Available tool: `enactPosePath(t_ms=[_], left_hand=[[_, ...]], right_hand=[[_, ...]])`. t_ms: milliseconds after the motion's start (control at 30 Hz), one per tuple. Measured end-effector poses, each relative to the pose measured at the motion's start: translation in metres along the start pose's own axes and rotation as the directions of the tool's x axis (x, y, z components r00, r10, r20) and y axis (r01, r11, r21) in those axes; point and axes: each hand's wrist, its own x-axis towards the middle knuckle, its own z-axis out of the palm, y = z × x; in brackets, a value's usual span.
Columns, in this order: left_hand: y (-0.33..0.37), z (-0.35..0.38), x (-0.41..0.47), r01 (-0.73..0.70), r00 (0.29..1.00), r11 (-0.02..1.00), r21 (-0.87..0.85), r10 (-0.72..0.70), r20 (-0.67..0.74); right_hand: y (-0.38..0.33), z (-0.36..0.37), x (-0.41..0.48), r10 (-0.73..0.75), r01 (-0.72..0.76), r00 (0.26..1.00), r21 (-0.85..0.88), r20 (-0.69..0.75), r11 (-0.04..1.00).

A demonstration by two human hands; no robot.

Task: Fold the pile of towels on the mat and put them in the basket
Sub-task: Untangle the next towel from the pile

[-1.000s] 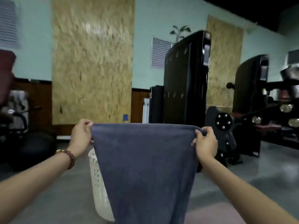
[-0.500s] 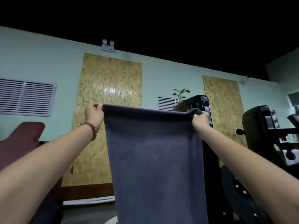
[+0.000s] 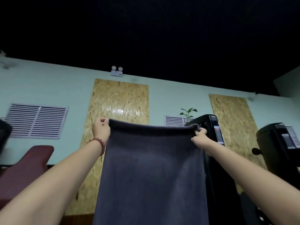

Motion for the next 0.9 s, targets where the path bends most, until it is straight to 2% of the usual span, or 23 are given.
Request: enactPosePath(t_ms=[167,300,433,533,700,833,900], left_hand=[[-0.051,-0.018,-0.045,0.069,0.996,0.99,0.123,-0.074,0.041],[-0.113,-0.045,-0.114,0.075,0.978,0.94,0.334,-0.135,0.159],[-0.19,-0.084,-0.202,0.114,0.894,0.856,0.505,-0.31,0.323],[-0.247,-0.119,-0.276,0.178,0.81,0.76,0.625,-0.474,0.345],[-0.315,-0.187,-0.396,0.246,0.689,0.595,0.765,-0.663,0.294],[-0.357,-0.244,-0.472,0.279,0.559,0.431,0.858,-0.799,0.22],[-0.367,-0.27,-0.502,0.256,0.473,0.384,0.887,-0.85,0.232]], right_hand=[[0.057,0.022,-0.04,0.016,-0.016,1.0,0.008,0.017,1.0],[0.133,0.046,-0.105,0.047,-0.052,0.987,-0.029,-0.155,0.998],[0.231,0.081,-0.183,0.164,-0.165,0.98,-0.002,-0.112,0.986],[0.308,0.106,-0.251,0.314,-0.314,0.949,0.037,0.007,0.949],[0.418,0.139,-0.37,0.534,-0.544,0.81,-0.027,0.243,0.838],[0.459,0.149,-0.45,0.66,-0.695,0.636,-0.075,0.4,0.715],[0.466,0.154,-0.48,0.689,-0.732,0.552,-0.121,0.47,0.67]])
